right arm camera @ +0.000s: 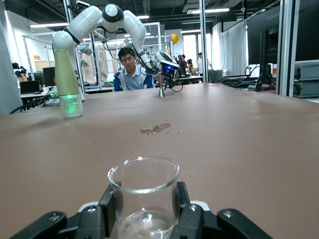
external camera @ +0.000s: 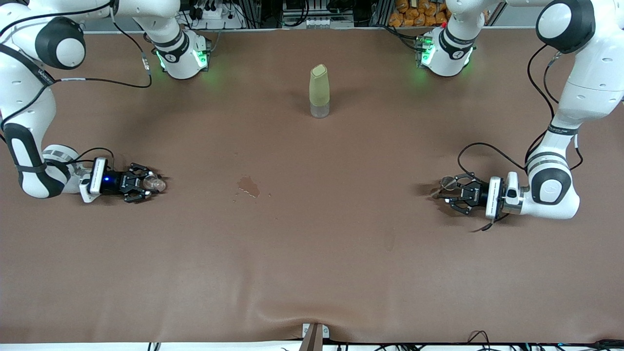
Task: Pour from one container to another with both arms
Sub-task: 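Close the right gripper on the beaker while the left gripper grasps the jigger, then lift the beaker with the right gripper while the left gripper lifts the jigger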
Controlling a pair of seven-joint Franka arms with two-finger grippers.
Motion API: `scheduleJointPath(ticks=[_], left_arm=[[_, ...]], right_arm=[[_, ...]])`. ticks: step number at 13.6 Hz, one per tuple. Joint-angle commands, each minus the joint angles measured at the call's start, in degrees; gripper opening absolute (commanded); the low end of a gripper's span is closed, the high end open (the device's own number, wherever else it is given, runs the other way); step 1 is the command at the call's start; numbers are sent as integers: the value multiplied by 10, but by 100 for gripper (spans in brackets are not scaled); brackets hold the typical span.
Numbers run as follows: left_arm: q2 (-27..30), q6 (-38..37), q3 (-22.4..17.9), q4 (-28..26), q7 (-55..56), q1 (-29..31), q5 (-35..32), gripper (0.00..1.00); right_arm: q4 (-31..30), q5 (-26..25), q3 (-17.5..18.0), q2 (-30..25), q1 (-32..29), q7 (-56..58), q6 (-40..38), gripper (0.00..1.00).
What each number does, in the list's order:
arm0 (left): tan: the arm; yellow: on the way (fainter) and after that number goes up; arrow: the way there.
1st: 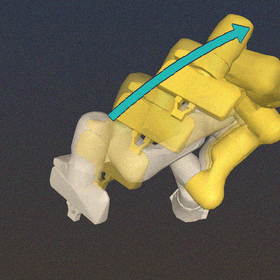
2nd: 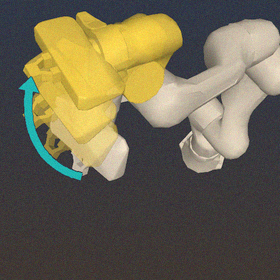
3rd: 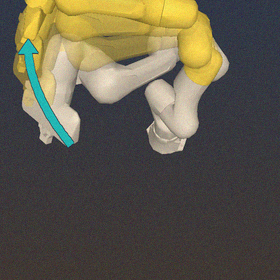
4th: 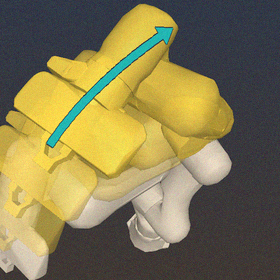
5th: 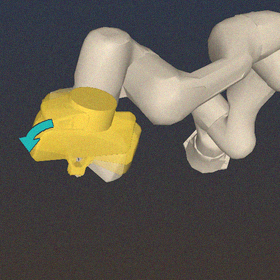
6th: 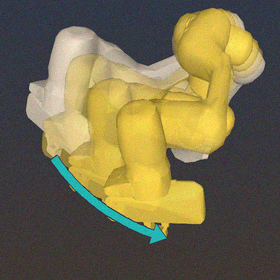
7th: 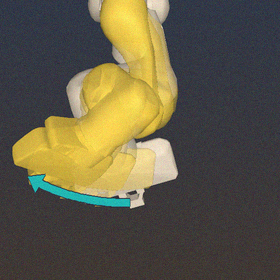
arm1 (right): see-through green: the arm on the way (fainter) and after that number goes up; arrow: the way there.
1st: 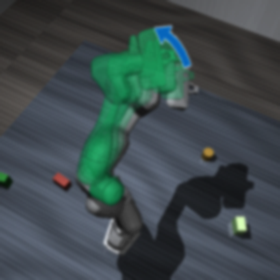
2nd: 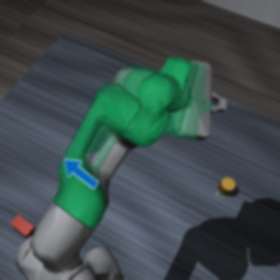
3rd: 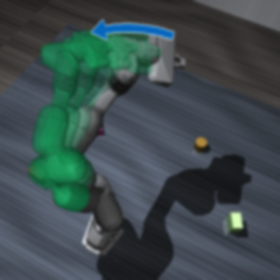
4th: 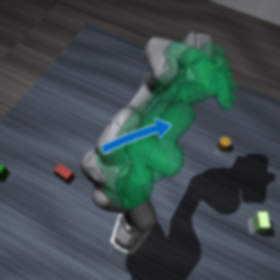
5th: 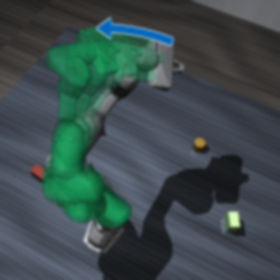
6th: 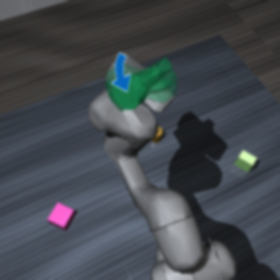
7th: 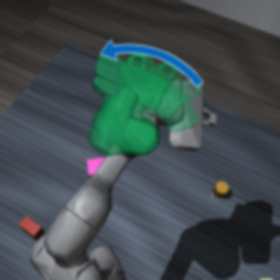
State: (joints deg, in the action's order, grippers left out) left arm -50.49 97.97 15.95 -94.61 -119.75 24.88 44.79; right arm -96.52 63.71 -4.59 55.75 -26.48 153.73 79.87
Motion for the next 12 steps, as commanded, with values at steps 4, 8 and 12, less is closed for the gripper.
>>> scheduleJointPath(ticks=[4,8,12], left_arm=[[-2,-3,0,1,-8,0,15,0],[2,-1,0,9,-5,-1,18,0],[10,1,1,31,12,-28,103,0]], right_arm=[[25,9,-2,-18,9,-43,-41,21],[55,8,-2,-36,13,-77,-60,21],[56,9,0,-58,20,-122,-73,21]])
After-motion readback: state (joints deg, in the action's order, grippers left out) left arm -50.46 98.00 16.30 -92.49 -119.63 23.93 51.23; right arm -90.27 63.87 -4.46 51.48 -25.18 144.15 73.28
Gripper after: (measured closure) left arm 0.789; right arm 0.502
